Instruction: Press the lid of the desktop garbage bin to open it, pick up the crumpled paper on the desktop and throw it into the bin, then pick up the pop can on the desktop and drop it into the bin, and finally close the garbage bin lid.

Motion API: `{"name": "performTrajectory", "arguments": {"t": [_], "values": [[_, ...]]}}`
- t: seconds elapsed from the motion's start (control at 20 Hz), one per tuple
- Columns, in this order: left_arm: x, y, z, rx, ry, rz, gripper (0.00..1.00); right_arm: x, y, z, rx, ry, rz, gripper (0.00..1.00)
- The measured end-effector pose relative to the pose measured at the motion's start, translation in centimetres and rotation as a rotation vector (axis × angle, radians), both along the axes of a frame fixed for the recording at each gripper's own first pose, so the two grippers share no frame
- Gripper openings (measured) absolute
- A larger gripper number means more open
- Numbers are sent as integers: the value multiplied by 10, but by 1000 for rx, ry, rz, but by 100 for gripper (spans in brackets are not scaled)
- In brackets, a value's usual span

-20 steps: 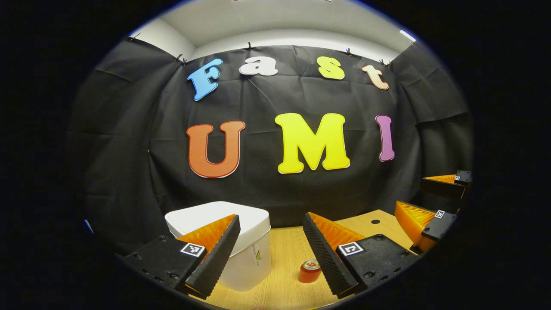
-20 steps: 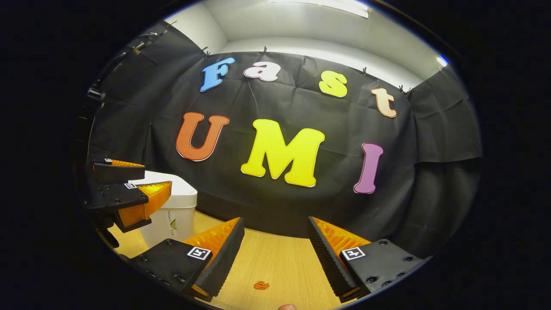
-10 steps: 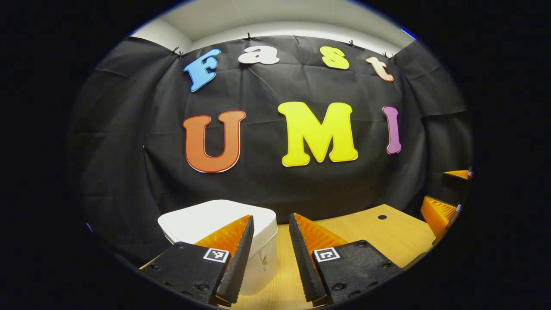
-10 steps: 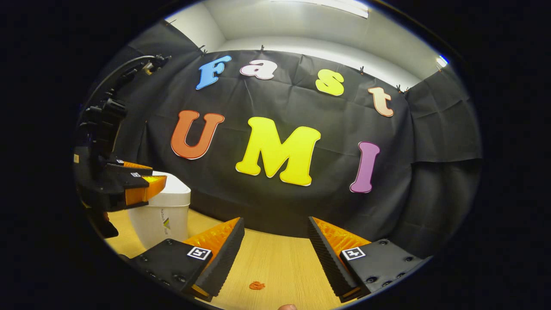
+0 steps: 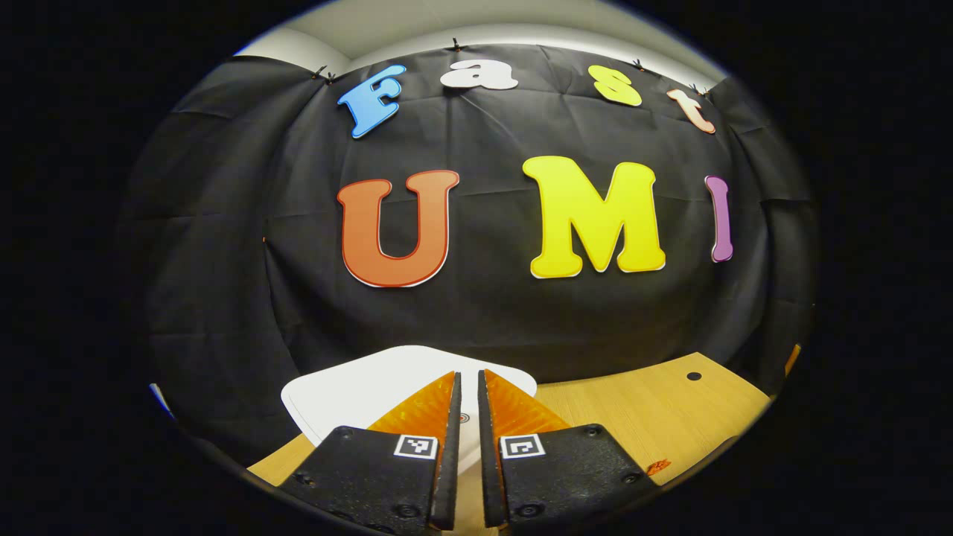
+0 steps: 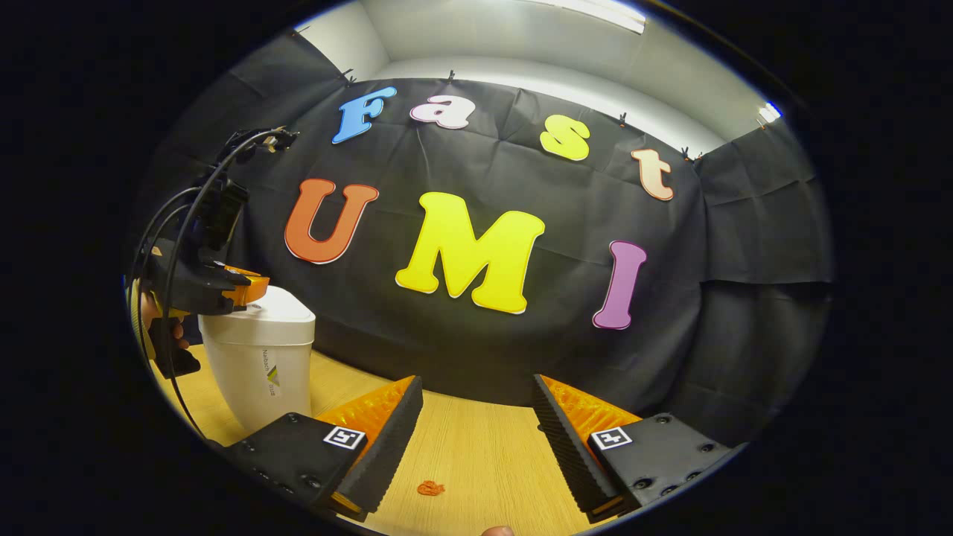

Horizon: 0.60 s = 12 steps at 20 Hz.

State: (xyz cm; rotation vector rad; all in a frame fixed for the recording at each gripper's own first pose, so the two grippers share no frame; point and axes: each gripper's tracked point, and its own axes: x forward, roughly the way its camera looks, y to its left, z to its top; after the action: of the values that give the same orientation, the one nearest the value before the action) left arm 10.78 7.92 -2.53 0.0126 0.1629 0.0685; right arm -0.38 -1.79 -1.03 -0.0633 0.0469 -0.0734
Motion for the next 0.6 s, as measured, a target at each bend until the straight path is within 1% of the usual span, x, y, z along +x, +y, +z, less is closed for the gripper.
{"name": "performTrajectory", "arguments": {"t": [0.05,0.15,0.25,0.35,0.6], "values": [[3,3,-2,3,9,9,12,0,0,0,-4,0,-1,94],[7,5,-7,3,25,9,6,1,0,0,-8,1,-3,94],[6,4,-13,-12,47,-4,3,2,1,0,-8,3,-1,94],[6,1,-22,-31,76,-17,3,3,2,-1,-10,7,2,94],[4,1,-30,-27,101,-28,3,6,10,-7,-18,26,21,94]]}}
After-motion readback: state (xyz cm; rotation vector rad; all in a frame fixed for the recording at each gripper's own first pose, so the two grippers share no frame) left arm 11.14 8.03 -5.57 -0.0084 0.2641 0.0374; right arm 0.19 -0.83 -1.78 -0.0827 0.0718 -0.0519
